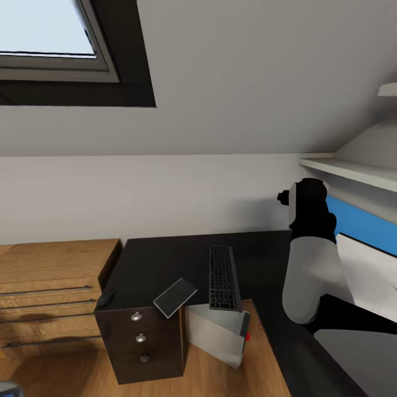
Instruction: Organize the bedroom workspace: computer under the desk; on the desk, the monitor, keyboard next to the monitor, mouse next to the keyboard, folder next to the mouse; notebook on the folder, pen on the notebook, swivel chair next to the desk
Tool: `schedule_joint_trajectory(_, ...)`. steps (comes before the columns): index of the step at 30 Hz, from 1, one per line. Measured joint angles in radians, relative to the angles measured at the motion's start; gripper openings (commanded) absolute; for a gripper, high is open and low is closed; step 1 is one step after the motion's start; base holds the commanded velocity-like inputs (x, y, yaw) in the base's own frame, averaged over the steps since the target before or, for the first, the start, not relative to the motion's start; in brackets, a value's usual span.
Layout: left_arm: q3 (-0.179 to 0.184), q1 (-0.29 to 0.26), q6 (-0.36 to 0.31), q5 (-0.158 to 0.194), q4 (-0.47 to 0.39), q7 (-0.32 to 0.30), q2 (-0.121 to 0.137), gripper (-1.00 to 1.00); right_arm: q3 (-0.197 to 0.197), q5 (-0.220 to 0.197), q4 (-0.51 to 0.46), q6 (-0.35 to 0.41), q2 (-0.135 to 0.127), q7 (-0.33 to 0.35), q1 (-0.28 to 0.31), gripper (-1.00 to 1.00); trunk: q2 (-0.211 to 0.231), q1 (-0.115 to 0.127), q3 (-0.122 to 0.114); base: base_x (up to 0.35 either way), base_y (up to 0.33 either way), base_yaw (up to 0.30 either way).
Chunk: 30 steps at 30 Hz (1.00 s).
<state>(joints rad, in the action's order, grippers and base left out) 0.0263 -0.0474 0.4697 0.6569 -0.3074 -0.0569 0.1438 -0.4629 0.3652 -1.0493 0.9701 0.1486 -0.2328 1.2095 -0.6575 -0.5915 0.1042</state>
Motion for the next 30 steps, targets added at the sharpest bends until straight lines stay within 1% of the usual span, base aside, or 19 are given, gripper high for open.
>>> schedule_joint_trajectory(2,0.0,0.0,0.0,0.0,0.0,0.0,0.0,1.0,-0.004,0.001,0.005,0.004,-0.01,0.002,0.0,1.0,0.0,0.0,-0.001,0.0,0.0,-0.065)
schedule_joint_trajectory(4,0.0,0.0,0.0,0.0,0.0,0.0,0.0,1.0,-0.008,0.003,0.009,0.011,-0.014,0.003,0.0,1.0,0.0,0.0,-0.002,0.0,0.0,-0.038)
schedule_joint_trajectory(7,0.0,0.0,0.0,-0.001,0.0,0.0,0.0,1.0,-0.013,0.025,0.013,0.04,-0.02,0.009,0.0,1.0,0.0,0.0,-0.003,0.0,0.0,-0.018)
schedule_joint_trajectory(8,0.0,0.0,0.0,-0.001,0.0,0.0,0.0,1.0,-0.014,0.043,0.015,0.05,-0.021,0.015,0.0,1.0,0.0,0.0,-0.003,0.0,0.0,-0.01)
schedule_joint_trajectory(12,-0.001,0.0,0.0,-0.002,0.0,0.0,0.0,1.0,-0.017,0.084,0.018,0.061,-0.02,0.036,0.0,1.0,0.0,0.0,-0.003,0.0,0.0,-0.006)
schedule_joint_trajectory(13,-0.001,0.0,0.0,-0.002,0.0,0.0,0.0,1.0,-0.018,0.107,0.02,0.064,-0.019,0.052,0.001,1.0,0.0,0.0,-0.003,0.0,0.0,-0.003)
schedule_joint_trajectory(15,-0.001,0.0,0.0,-0.003,0.0,0.0,0.001,1.0,-0.02,0.136,0.025,0.067,-0.018,0.069,0.001,1.0,0.0,0.0,-0.003,0.0,0.0,-0.002)
schedule_joint_trajectory(16,-0.001,0.0,0.0,-0.002,0.0,0.0,0.0,1.0,-0.025,0.168,0.037,0.069,-0.017,0.082,0.002,1.0,0.0,0.0,-0.003,0.0,0.0,-0.001)
schedule_joint_trajectory(20,0.0,0.0,0.0,-0.002,0.0,0.0,0.0,1.0,-0.045,0.242,0.091,0.072,-0.016,0.097,0.007,1.0,0.0,0.0,-0.003,0.0,0.0,0.0)
schedule_joint_trajectory(21,0.0,0.0,0.0,-0.002,0.0,0.0,0.0,1.0,-0.061,0.278,0.122,0.073,-0.016,0.101,0.017,1.0,0.0,0.0,-0.003,0.0,0.0,0.0)
schedule_joint_trajectory(24,0.0,0.0,0.0,-0.002,0.0,0.0,0.0,1.0,-0.098,0.329,0.161,0.075,-0.016,0.105,0.047,1.0,0.0,0.0,-0.003,0.0,0.0,0.0)
schedule_joint_trajectory(25,0.0,0.001,0.0,-0.003,0.0,0.0,0.001,1.0,-0.132,0.358,0.177,0.076,-0.016,0.106,0.07,1.0,0.0,0.0,-0.003,0.0,0.0,0.0)
schedule_joint_trajectory(28,0.0,0.0,0.0,-0.004,0.0,0.0,0.001,1.0,-0.19,0.397,0.199,0.077,-0.016,0.11,0.106,1.0,0.0,0.0,-0.003,0.0,0.0,0.0)
schedule_joint_trajectory(30,0.0,0.0,0.0,-0.004,0.0,0.0,0.001,1.0,-0.22,0.424,0.213,0.077,-0.016,0.113,0.127,1.0,0.0,0.0,-0.003,0.0,0.0,0.0)
